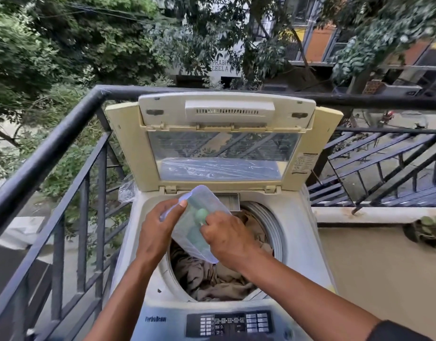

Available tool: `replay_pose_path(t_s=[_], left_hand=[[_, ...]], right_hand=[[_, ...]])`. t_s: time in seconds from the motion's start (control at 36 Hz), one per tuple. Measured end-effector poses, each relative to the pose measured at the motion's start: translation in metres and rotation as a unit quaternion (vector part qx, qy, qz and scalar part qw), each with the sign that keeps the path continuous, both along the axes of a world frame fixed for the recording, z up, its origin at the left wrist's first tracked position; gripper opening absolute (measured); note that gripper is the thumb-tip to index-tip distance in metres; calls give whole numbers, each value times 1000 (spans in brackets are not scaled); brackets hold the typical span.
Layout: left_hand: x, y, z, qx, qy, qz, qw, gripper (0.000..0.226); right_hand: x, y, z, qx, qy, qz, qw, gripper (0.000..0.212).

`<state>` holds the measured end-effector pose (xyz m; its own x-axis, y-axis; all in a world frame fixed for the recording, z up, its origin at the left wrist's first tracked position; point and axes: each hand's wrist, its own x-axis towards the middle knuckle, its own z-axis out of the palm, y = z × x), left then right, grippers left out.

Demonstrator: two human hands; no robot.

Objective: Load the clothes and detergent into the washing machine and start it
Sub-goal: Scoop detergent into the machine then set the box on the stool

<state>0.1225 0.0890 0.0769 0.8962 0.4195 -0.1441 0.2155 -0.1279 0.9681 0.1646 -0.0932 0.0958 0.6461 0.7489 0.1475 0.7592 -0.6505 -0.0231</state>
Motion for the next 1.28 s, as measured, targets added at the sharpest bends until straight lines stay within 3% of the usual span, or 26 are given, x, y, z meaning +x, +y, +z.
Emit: replay_pose_path(t_s=[0.08, 0.19, 0.33, 0.67, 0.78, 0.89, 1.06, 1.19, 1.28], left_hand=[[-1, 1, 7, -42, -11, 9, 999, 58], [-5, -1, 17, -91, -31, -3, 995, 73], [-7, -7, 20, -108, -12, -10, 994, 40], [-12, -6, 20, -101, -16, -25, 994, 41], [-12, -6, 18, -100, -17, -24, 995, 55], [-12, -3, 15, -81, -40, -35, 995, 55], [-8, 4, 6, 8, -57, -18, 998, 56], [-5, 2, 7, 17, -58, -10, 998, 58], [-5, -2, 11, 25, -54, -6, 998, 58]], right_hand=[[-6, -2, 3, 1, 19, 6, 1000, 32], [-7, 5, 10, 48, 13, -24, 998, 30], [3, 23, 9, 148, 24, -44, 988, 31], [16, 21, -6, 116, 107, 69, 985, 22], [11, 14, 6, 84, 152, 138, 975, 25], [13, 6, 17, 69, 161, 102, 979, 19], [9, 1, 30, 100, 63, 44, 992, 15], [5, -1, 14, 74, 99, 14, 992, 15], [5, -3, 12, 80, 73, -18, 994, 16]])
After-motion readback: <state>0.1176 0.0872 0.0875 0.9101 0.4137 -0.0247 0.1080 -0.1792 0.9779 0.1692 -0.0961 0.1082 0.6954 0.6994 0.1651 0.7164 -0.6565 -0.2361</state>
